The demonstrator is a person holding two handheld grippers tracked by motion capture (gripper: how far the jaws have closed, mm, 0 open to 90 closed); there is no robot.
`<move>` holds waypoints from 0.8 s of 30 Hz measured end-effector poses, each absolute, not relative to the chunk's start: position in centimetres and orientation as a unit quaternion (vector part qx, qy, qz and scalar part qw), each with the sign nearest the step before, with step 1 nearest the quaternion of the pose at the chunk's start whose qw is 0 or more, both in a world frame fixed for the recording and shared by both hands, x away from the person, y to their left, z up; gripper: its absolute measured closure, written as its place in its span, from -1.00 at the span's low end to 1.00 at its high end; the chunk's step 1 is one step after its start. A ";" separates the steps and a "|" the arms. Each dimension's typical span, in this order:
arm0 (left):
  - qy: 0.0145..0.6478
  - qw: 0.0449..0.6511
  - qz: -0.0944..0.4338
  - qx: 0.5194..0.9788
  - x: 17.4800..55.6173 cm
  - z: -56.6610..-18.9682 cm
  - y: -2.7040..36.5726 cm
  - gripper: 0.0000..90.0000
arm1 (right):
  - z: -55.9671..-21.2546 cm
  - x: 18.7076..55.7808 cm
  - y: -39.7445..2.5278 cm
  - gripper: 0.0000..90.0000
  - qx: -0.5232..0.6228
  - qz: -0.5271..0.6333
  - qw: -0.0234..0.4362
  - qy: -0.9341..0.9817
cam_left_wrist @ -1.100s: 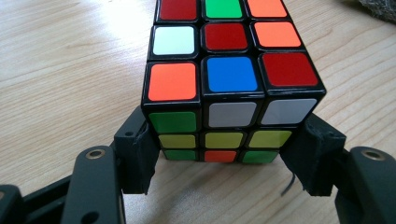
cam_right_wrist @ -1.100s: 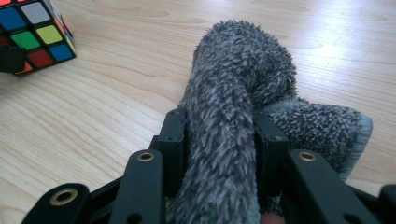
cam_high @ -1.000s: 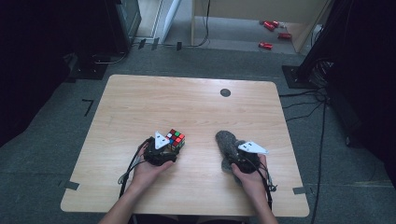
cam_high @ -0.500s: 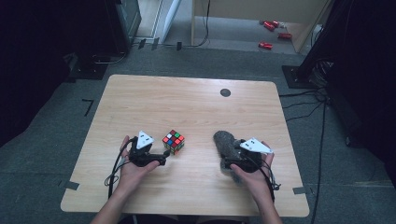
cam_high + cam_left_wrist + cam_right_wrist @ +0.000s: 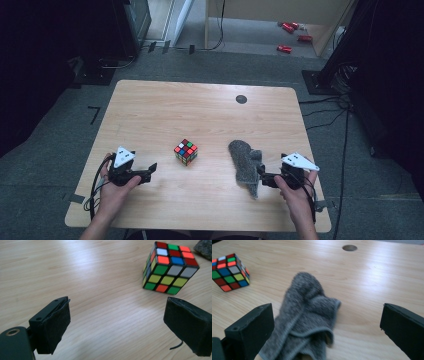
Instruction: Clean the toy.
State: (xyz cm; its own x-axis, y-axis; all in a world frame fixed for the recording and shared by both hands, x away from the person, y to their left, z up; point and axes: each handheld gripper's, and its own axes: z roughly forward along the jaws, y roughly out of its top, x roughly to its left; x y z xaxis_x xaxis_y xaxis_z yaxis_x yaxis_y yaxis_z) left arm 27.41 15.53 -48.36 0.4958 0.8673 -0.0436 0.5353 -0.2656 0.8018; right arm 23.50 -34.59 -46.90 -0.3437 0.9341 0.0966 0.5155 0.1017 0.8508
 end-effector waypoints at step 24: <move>0.500 0.308 0.236 0.774 24.7 -51.7 22.0 -0.83 | -52.1 19.8 -41.7 -1.00 0.595 0.311 0.242 0.701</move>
State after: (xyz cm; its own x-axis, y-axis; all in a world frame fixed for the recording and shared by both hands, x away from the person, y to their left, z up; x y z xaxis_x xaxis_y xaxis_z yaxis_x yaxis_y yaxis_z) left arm 24.72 21.97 -51.69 0.3886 0.9196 0.0581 0.6290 -0.3108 0.7126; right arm 19.77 -41.65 -52.08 -0.1747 0.9842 0.0301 0.6833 0.0992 0.7233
